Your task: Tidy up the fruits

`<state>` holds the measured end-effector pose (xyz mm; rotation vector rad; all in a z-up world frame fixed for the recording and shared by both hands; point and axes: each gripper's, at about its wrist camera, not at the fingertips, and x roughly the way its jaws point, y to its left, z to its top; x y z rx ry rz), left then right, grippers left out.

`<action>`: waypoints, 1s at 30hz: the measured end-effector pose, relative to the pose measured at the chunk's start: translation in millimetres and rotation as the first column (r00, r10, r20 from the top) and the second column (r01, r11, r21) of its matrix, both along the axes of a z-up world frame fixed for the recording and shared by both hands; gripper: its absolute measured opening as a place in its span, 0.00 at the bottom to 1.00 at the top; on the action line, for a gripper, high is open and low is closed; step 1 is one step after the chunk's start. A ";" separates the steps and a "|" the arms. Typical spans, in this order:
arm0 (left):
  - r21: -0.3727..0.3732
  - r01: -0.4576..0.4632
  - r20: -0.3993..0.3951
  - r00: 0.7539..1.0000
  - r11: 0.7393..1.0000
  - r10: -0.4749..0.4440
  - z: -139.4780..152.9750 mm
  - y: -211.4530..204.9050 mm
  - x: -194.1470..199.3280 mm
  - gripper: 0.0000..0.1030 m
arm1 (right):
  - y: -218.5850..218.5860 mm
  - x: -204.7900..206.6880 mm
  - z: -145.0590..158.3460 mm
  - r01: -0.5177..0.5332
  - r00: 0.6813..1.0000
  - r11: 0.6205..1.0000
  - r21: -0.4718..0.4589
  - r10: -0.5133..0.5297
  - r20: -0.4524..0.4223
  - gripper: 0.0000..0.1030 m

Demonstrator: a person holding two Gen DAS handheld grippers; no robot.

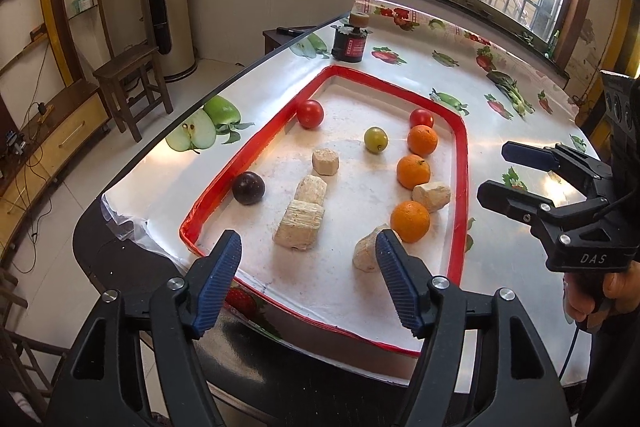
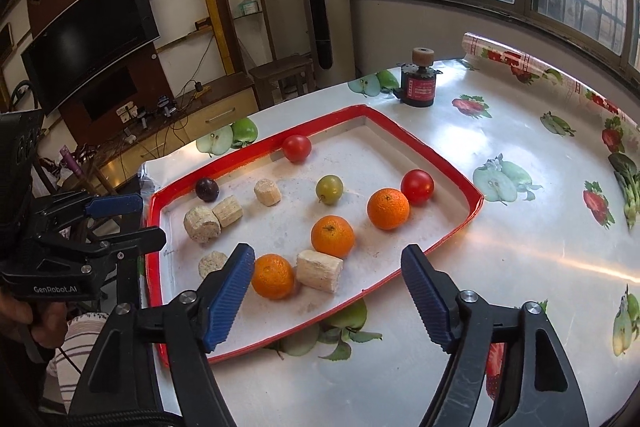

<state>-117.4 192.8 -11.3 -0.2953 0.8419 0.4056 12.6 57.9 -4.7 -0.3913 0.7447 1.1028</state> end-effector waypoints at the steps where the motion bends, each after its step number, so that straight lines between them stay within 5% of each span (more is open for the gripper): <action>1: 0.007 0.001 0.000 1.000 1.000 -0.001 0.7 -1.3 -0.7 0.69 | -1.1 -3.3 0.8 -0.014 1.000 1.000 -0.002 0.014 0.016 0.83; 21: 0.188 -0.009 0.085 0.996 0.982 -0.008 23.0 -29.8 -24.3 0.80 | -29.5 -42.2 0.7 -0.190 0.969 0.981 -0.045 0.195 0.152 0.85; 30: 0.203 0.018 0.098 0.994 0.979 -0.039 23.7 -43.5 -31.7 0.80 | -51.5 -53.8 2.9 -0.200 0.958 0.979 -0.030 0.202 0.202 0.89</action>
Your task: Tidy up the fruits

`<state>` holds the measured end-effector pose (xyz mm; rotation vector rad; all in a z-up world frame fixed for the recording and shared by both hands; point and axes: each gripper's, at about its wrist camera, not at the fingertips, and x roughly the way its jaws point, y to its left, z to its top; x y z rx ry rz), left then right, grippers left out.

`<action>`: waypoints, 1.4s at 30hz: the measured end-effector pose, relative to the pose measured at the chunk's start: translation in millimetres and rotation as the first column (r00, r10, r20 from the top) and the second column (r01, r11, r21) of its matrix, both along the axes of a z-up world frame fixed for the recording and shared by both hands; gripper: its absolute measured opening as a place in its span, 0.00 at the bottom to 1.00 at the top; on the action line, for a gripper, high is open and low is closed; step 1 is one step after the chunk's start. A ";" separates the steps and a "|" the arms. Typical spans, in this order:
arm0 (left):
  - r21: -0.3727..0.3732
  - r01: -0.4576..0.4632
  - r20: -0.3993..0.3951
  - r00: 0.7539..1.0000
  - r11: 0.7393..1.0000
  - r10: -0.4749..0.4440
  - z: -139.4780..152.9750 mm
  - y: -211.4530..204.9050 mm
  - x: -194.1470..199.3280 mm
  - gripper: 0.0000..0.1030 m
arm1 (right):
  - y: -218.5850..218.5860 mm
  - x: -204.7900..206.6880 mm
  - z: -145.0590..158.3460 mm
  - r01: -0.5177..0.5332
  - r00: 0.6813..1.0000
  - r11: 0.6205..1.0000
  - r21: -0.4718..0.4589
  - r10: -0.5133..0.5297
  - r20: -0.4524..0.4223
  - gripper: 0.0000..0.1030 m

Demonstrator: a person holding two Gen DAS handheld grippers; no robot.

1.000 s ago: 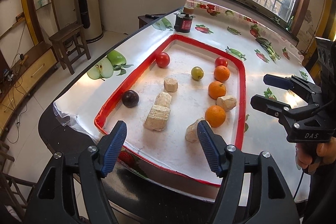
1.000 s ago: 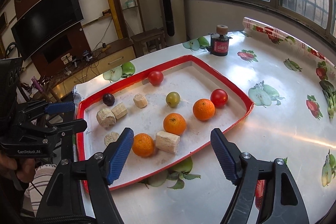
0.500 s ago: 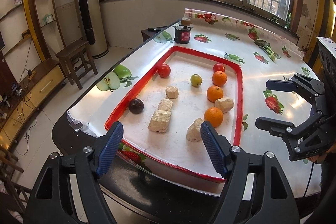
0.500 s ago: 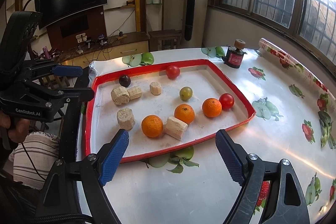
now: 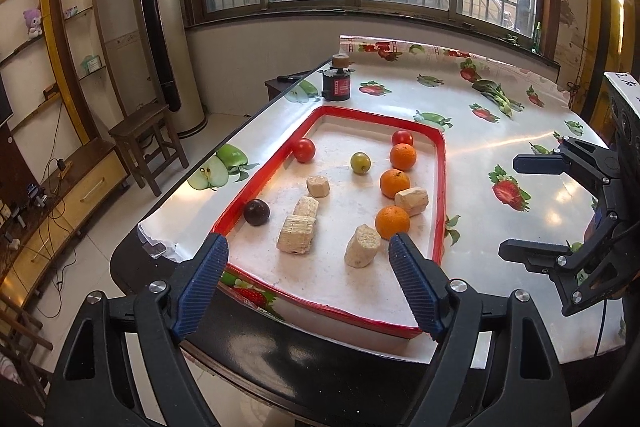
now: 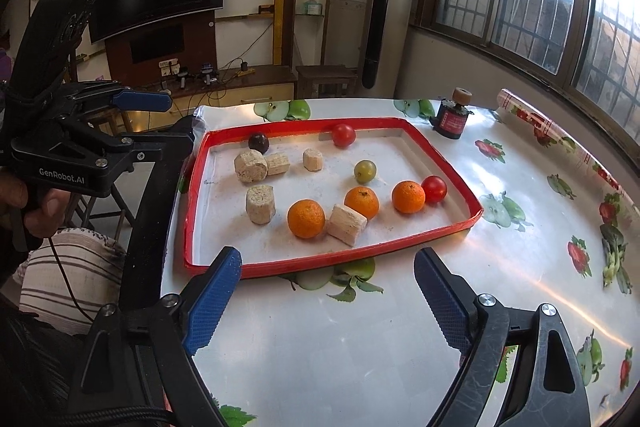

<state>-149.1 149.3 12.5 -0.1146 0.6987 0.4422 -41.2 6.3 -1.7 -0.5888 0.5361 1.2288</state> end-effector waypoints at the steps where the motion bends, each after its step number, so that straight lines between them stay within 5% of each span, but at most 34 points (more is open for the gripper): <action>1: 0.003 0.002 0.000 1.000 1.000 -0.002 0.3 -1.7 -1.0 0.80 | -2.1 -1.5 0.0 0.001 1.000 1.000 0.001 -0.001 0.012 0.90; 42: 0.056 -0.010 0.032 0.999 0.998 0.008 6.4 -11.1 -13.4 0.80 | -23.0 0.2 -4.9 0.019 1.000 0.999 0.031 -0.019 0.008 0.92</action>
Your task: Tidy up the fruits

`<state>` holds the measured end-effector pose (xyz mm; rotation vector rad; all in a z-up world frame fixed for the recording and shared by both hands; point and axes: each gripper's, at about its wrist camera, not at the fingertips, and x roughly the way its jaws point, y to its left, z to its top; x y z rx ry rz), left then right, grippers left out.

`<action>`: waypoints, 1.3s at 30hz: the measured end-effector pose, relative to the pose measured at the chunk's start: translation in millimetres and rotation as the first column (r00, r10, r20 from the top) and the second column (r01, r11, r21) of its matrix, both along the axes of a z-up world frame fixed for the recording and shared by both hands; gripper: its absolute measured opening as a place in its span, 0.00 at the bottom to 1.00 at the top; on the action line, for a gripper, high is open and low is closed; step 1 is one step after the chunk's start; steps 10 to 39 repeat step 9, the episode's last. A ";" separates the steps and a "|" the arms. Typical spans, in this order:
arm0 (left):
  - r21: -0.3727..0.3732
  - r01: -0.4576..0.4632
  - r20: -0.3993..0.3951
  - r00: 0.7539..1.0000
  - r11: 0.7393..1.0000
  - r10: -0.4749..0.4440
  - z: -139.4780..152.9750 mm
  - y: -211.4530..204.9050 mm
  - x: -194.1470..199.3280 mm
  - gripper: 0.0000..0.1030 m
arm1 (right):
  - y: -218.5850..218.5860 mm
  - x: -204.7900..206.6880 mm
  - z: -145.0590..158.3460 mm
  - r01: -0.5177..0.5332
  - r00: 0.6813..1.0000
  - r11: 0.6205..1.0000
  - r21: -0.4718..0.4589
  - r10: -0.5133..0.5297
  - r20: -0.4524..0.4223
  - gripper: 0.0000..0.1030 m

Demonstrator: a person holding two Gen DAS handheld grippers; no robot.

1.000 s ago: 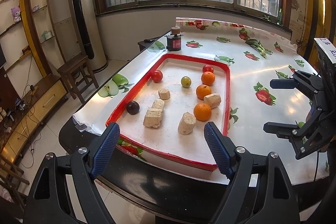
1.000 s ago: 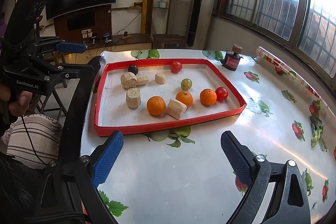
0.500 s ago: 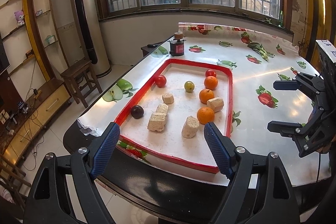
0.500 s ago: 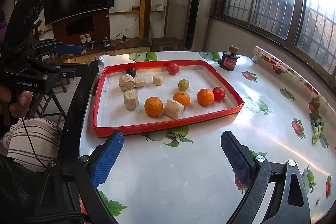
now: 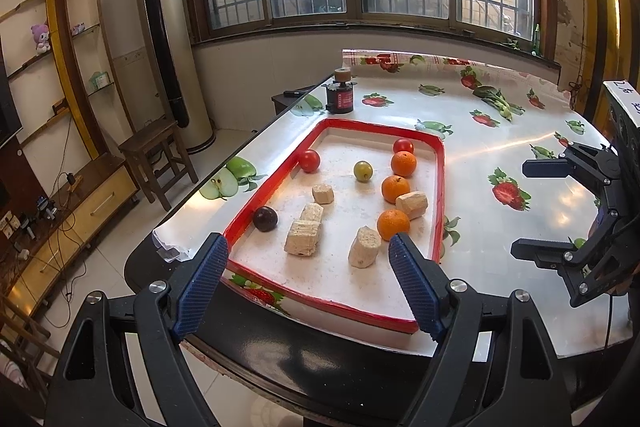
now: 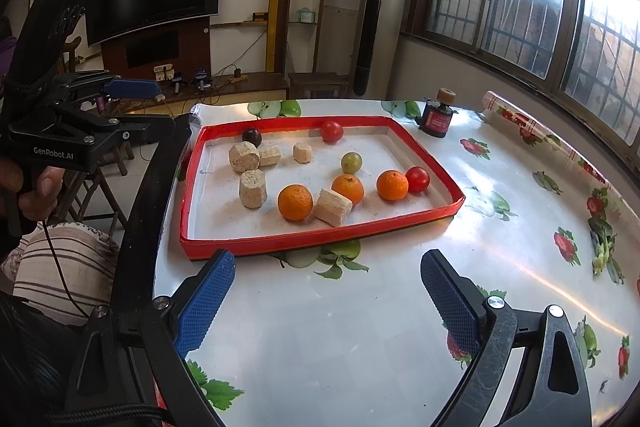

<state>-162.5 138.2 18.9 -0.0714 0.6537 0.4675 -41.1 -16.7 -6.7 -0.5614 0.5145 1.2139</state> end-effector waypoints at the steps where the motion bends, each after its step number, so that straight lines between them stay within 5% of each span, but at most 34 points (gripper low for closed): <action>1: 0.002 -0.001 0.002 1.000 1.000 0.001 0.3 -0.1 -0.2 0.80 | -0.2 -0.5 0.3 -0.001 1.000 1.000 0.001 0.001 0.001 0.92; 39: 0.019 0.012 0.015 1.000 1.000 -0.012 4.3 -7.0 -0.7 0.80 | -2.8 -3.6 2.5 -0.004 1.000 1.000 0.009 0.004 0.005 0.92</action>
